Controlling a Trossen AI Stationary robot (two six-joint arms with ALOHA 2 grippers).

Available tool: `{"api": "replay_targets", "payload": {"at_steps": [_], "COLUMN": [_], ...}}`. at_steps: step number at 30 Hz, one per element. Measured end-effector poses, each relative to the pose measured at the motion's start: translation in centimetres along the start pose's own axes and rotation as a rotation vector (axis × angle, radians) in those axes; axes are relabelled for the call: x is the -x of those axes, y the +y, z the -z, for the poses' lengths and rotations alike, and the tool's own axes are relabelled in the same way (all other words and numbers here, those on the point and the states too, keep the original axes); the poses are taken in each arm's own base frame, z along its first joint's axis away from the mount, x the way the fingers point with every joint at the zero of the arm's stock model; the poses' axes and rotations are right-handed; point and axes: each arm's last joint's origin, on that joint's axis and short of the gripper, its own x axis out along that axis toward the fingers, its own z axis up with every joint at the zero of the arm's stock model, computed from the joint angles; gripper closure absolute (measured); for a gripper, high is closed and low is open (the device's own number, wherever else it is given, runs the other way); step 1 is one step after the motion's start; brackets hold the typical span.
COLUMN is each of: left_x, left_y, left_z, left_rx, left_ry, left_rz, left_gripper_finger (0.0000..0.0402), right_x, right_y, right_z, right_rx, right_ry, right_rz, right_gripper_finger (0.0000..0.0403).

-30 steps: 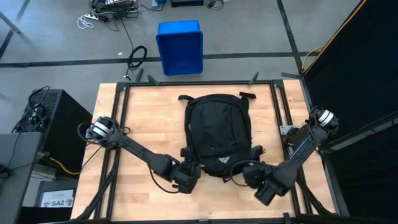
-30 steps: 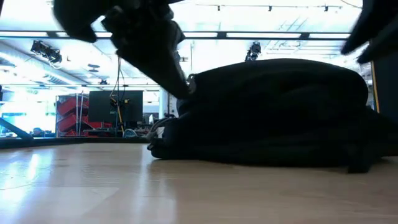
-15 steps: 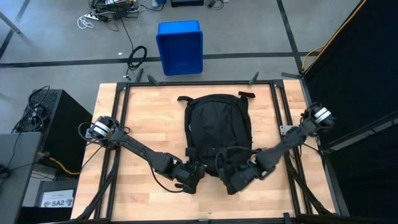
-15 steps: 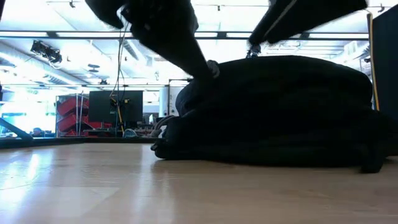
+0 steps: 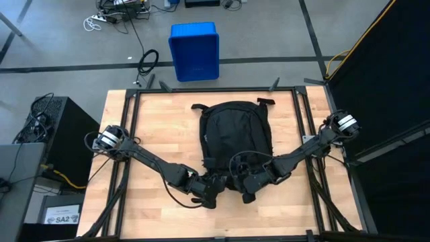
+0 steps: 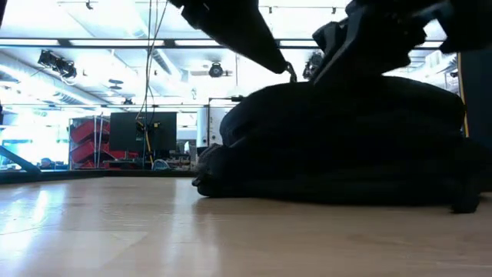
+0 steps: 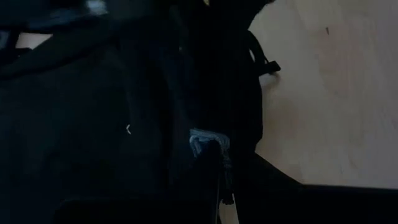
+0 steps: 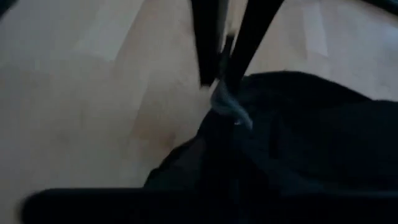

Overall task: Unpack backpack
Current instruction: Close the black backpack

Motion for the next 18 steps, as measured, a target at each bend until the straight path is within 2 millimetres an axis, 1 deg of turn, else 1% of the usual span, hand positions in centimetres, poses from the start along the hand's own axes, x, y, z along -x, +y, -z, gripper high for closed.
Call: {"api": "replay_targets", "payload": {"at_steps": [1, 3, 6, 10, 13, 18], "left_x": [0.1, 0.2, 0.3, 0.6, 0.9, 1.2], "left_y": [0.1, 0.2, 0.5, 0.7, 0.5, 1.1], "left_z": [-0.2, -0.1, 0.8, 1.8, 2.0, 2.3], "left_rx": [0.000, -0.012, -0.036, -0.024, -0.037, -0.033], "left_ry": [-0.002, 0.016, 0.101, 0.192, 0.200, 0.238], "left_rz": [-0.009, -0.027, -0.089, -0.132, -0.146, -0.195], "left_gripper_finger": [0.0401, 0.0401, 0.0401, 0.0401, 0.0401, 0.0401], "right_x": [0.0, 0.1, 0.5, 1.3, 2.1, 3.4], "right_y": [0.0, 0.2, 0.8, 1.9, 3.0, 4.6], "right_z": [0.1, 0.4, 1.2, 2.0, 2.7, 3.7], "right_rx": [0.009, 0.020, 0.034, 0.016, 0.013, -0.004], "right_ry": [0.013, 0.036, 0.100, 0.169, 0.210, 0.267], "right_rz": [0.002, 0.019, 0.021, 0.023, 0.020, 0.010], "right_gripper_finger": [0.0388, 0.0392, 0.0400, 0.0403, 0.0403, 0.0403]}}
